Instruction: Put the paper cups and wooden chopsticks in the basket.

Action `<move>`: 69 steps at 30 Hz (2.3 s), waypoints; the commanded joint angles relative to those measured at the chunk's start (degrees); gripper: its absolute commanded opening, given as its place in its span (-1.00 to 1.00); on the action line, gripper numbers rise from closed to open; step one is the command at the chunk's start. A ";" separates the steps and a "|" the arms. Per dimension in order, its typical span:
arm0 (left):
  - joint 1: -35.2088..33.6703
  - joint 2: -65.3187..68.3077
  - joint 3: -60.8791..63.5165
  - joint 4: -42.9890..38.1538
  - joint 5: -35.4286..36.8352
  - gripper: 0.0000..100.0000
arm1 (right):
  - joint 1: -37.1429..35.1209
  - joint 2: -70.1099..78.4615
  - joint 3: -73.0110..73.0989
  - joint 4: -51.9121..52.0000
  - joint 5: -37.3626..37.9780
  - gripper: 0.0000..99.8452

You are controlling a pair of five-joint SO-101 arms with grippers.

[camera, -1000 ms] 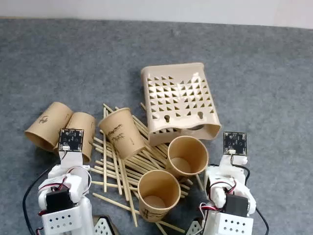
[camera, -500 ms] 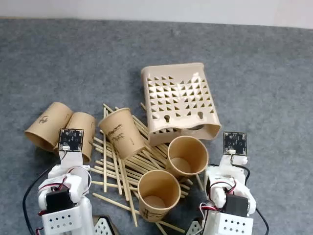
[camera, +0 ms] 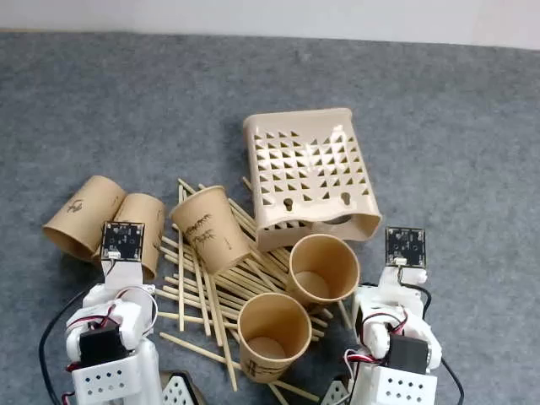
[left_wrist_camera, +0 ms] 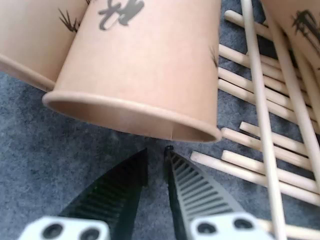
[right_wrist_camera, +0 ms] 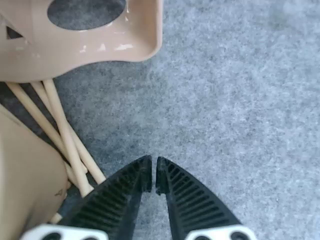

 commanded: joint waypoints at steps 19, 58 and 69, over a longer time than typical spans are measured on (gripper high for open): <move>1.10 -0.40 1.10 0.26 0.53 -0.85 | 0.57 -0.92 6.37 0.22 0.44 -0.92; 7.08 -0.66 -10.95 -2.20 0.18 -0.85 | 1.71 -0.75 -15.69 -1.63 17.23 -0.91; 5.23 -0.66 -10.68 -2.20 0.26 -0.85 | 1.27 -0.22 -24.40 -3.56 12.84 -0.63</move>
